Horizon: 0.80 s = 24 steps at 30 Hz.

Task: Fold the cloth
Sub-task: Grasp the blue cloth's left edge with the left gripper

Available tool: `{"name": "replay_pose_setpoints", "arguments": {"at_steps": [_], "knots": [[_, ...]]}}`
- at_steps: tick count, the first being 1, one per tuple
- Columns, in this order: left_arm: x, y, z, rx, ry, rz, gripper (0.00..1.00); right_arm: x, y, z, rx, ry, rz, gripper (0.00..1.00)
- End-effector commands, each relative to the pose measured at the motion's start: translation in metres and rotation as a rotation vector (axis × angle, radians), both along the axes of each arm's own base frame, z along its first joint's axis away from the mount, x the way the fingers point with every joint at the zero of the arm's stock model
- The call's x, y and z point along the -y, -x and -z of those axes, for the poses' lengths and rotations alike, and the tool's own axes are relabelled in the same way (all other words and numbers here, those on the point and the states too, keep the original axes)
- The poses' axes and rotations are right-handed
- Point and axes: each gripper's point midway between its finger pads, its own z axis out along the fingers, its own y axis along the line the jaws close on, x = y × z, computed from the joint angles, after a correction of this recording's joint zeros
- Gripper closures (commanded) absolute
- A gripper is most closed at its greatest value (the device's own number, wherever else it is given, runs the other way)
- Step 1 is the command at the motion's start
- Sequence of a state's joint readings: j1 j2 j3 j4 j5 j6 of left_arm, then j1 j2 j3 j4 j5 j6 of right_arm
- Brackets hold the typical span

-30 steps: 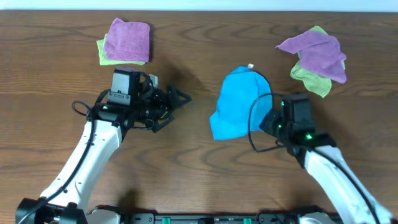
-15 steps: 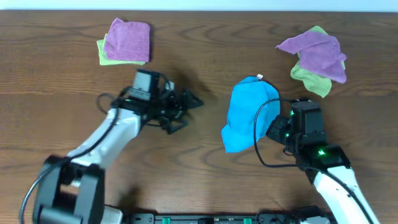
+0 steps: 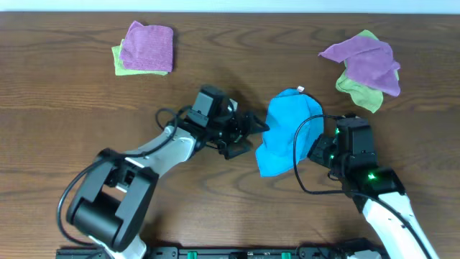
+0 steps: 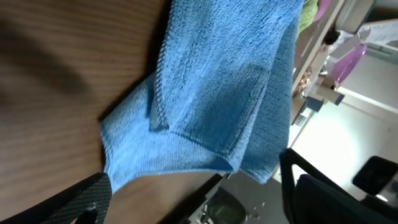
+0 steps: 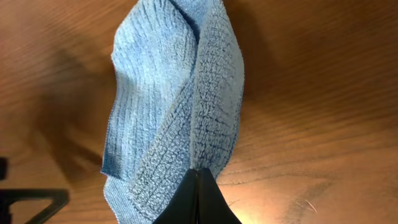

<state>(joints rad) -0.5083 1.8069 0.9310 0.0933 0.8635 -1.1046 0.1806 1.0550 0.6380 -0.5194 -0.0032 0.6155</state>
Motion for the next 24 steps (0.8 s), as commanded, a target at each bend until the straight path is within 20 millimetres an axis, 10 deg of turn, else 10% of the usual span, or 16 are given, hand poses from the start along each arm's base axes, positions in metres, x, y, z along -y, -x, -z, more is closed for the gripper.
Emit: {"name": "replay_pose_setpoints", "arguments": {"at_steps": [1, 24], "knots": [[0.008, -0.003, 0.006, -0.006, 0.004, -0.002, 0.05, 0.004, 0.001, 0.000, 0.006, 0.022, -0.003, 0.99], [0.031, -0.011, 0.027, 0.057, -0.042, -0.058, 0.08, 0.002, 0.001, 0.000, 0.006, 0.020, -0.018, 0.99]]}}
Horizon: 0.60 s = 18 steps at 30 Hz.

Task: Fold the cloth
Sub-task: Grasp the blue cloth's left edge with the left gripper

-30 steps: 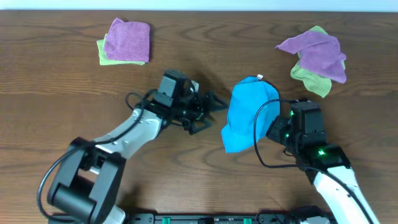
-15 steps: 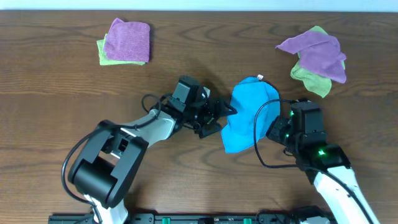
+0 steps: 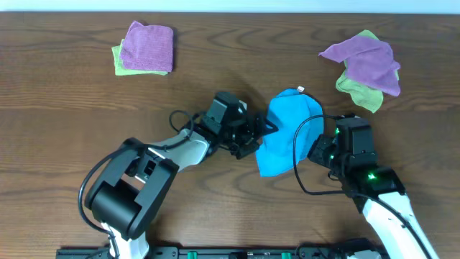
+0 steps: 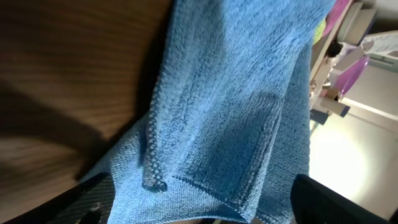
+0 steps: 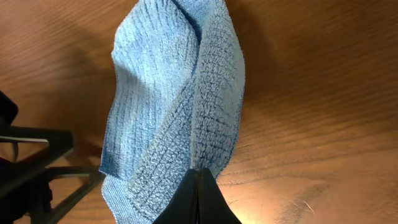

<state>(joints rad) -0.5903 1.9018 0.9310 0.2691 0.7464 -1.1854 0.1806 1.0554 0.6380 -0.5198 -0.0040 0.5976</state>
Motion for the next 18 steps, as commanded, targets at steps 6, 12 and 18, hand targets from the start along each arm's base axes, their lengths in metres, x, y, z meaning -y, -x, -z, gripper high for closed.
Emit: {"name": "replay_pose_setpoints", "arguments": {"at_steps": [6, 12, 18], "knots": [[0.004, -0.005, 0.005, 0.021, -0.034, -0.029, 0.10, 0.002, 0.001, 0.000, 0.005, 0.008, -0.004, 0.99], [0.007, -0.001, 0.025, -0.015, -0.041, -0.017, 0.12, 0.001, 0.001, 0.000, 0.005, 0.010, -0.013, 0.99], [0.014, -0.009, 0.018, 0.027, 0.007, -0.020, 0.23, 0.001, 0.001, 0.000, 0.004, 0.015, -0.024, 0.99]]}}
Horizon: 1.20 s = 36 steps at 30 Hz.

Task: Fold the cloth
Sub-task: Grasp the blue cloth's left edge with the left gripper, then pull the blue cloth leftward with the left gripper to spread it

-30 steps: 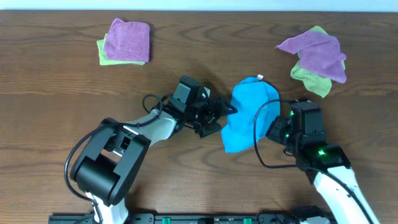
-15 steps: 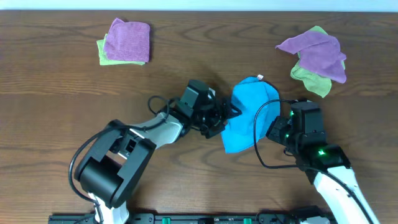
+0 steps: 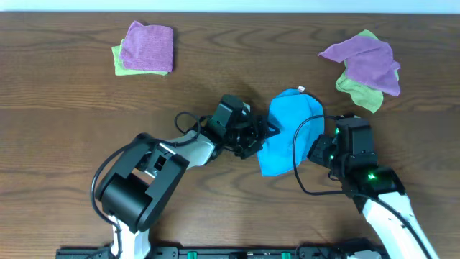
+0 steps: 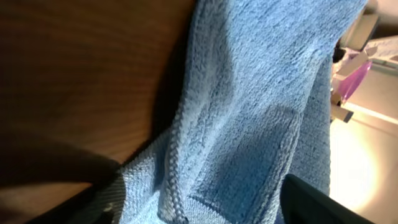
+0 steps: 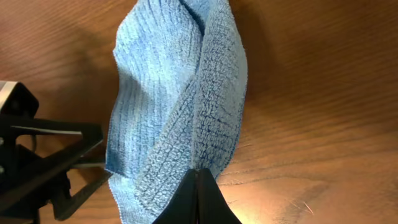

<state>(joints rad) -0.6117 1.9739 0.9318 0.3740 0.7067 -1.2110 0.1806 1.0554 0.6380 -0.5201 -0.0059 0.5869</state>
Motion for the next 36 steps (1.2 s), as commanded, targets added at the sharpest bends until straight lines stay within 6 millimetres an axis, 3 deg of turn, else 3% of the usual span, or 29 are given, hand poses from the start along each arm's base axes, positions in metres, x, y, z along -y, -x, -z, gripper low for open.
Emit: {"name": "replay_pose_setpoints", "arguments": {"at_steps": [1, 6, 22, 23, 25, 29, 33, 36], "knots": [[0.005, -0.004, -0.002, 0.016, 0.016, 0.001, 0.27, 0.001, 0.002, 0.000, 0.002, 0.010, -0.014, 0.99], [0.006, -0.005, -0.003, 0.020, 0.019, 0.000, 0.37, 0.001, 0.005, 0.002, -0.012, 0.020, -0.024, 0.99], [0.010, -0.003, 0.002, 0.075, -0.017, 0.012, 0.43, 0.002, 0.007, 0.004, -0.025, 0.025, -0.030, 0.99], [0.011, -0.003, 0.002, 0.082, -0.020, 0.015, 0.47, 0.002, 0.007, 0.004, -0.025, 0.025, -0.030, 0.99], [0.011, -0.001, 0.004, 0.079, -0.028, 0.017, 0.66, 0.002, 0.007, 0.004, -0.025, 0.025, -0.030, 0.99], [0.010, -0.002, 0.005, 0.097, -0.039, 0.025, 0.94, 0.001, 0.008, 0.004, -0.027, 0.019, -0.034, 0.99], [0.003, -0.012, 0.001, 0.116, -0.022, 0.010, 0.94, 0.000, 0.009, 0.005, -0.032, 0.021, -0.042, 0.99], [-0.006, -0.032, -0.017, 0.151, 0.053, 0.001, 0.94, 0.000, 0.009, 0.005, -0.030, 0.037, -0.064, 0.99]]}}
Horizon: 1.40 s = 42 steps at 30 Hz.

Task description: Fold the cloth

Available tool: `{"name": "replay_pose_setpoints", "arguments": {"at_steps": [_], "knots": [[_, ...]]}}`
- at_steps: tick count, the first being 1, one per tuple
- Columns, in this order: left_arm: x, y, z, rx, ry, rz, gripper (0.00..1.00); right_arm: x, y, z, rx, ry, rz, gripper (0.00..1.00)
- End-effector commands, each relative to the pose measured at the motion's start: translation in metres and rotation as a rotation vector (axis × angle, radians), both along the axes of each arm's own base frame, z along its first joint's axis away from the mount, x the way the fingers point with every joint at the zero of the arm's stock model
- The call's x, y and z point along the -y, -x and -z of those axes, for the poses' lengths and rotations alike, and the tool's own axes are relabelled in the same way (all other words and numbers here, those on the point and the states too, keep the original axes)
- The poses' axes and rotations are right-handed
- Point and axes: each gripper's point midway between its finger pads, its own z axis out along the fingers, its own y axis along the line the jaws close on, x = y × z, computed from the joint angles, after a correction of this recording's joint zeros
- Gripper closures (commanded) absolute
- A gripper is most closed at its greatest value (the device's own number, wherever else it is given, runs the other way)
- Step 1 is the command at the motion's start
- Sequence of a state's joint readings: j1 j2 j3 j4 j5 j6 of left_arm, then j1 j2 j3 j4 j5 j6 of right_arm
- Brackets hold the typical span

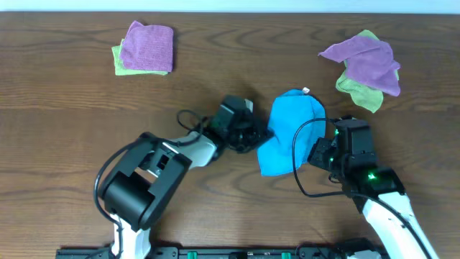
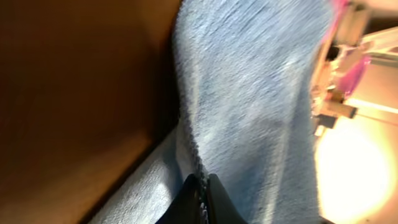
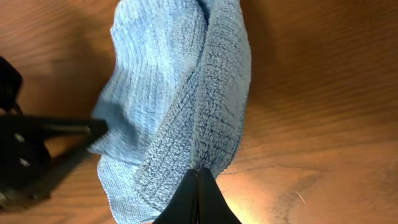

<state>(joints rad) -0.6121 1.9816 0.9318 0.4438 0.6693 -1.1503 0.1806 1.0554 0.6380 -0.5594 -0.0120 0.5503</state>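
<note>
A blue cloth lies bunched on the wooden table, right of the middle. My left gripper is at the cloth's left edge and is shut on its stitched hem; the fingertips meet on the fabric. My right gripper is at the cloth's lower right edge, shut on a raised fold of it. In the right wrist view the fingers pinch that fold's near end, and the left arm shows as a dark shape at the left.
A folded purple cloth on a green one lies at the back left. A crumpled purple cloth on a green one lies at the back right. Black cables run by both wrists.
My left gripper was open with its jaws round the cloth's left edge; now it is shut on the hem. The cloth's left side has shifted slightly. The right gripper holds as before.
My left gripper stood open a short way left of the blue cloth, then closer, then with its jaws round the left edge, and now it is shut on that edge. My right gripper stayed shut on the cloth's right fold at every moment.
</note>
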Motion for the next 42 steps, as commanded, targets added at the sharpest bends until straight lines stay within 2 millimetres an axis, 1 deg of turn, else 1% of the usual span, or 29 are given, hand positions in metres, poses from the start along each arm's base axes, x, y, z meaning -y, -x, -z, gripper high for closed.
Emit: {"name": "replay_pose_setpoints", "arguments": {"at_steps": [1, 3, 5, 9, 15, 19, 23, 30, 32, 37, 39, 42], "knots": [[-0.014, -0.028, -0.019, 0.049, 0.073, -0.007, 0.94, 0.000, 0.001, 0.000, 0.006, 0.017, -0.036, 0.99], [-0.024, -0.045, -0.032, 0.076, 0.107, -0.021, 0.94, 0.000, 0.001, 0.000, 0.007, 0.022, -0.043, 0.99], [-0.037, -0.067, -0.046, 0.109, 0.130, -0.052, 0.94, 0.000, 0.001, 0.000, 0.007, 0.021, -0.043, 0.99], [-0.062, -0.102, -0.072, 0.163, 0.166, -0.105, 0.94, -0.002, 0.002, 0.000, 0.006, 0.014, -0.050, 0.99], [-0.090, -0.138, -0.097, 0.225, 0.169, -0.164, 0.94, -0.003, 0.000, -0.002, 0.019, 0.025, -0.079, 0.99], [-0.114, -0.156, -0.104, 0.264, 0.128, -0.190, 0.94, -0.002, -0.003, -0.003, 0.033, 0.042, -0.091, 0.99], [-0.133, -0.164, -0.103, 0.282, 0.082, -0.196, 0.94, -0.003, -0.006, 0.001, 0.027, 0.042, -0.091, 0.99], [-0.166, -0.171, -0.092, 0.288, 0.025, -0.229, 0.93, -0.008, -0.005, 0.012, -0.017, 0.023, -0.109, 0.99], [-0.176, -0.174, -0.092, 0.286, 0.028, -0.243, 0.86, -0.009, -0.005, 0.012, -0.017, 0.020, -0.111, 0.99], [-0.192, -0.179, -0.101, 0.295, 0.057, -0.250, 0.59, -0.013, -0.004, 0.012, -0.016, 0.020, -0.127, 0.99], [-0.196, -0.180, -0.106, 0.300, 0.072, -0.246, 0.55, -0.016, -0.003, 0.012, -0.016, 0.019, -0.136, 0.99], [-0.196, -0.176, -0.112, 0.310, 0.104, -0.209, 0.51, -0.018, -0.004, 0.011, -0.011, 0.019, -0.142, 0.99]]}}
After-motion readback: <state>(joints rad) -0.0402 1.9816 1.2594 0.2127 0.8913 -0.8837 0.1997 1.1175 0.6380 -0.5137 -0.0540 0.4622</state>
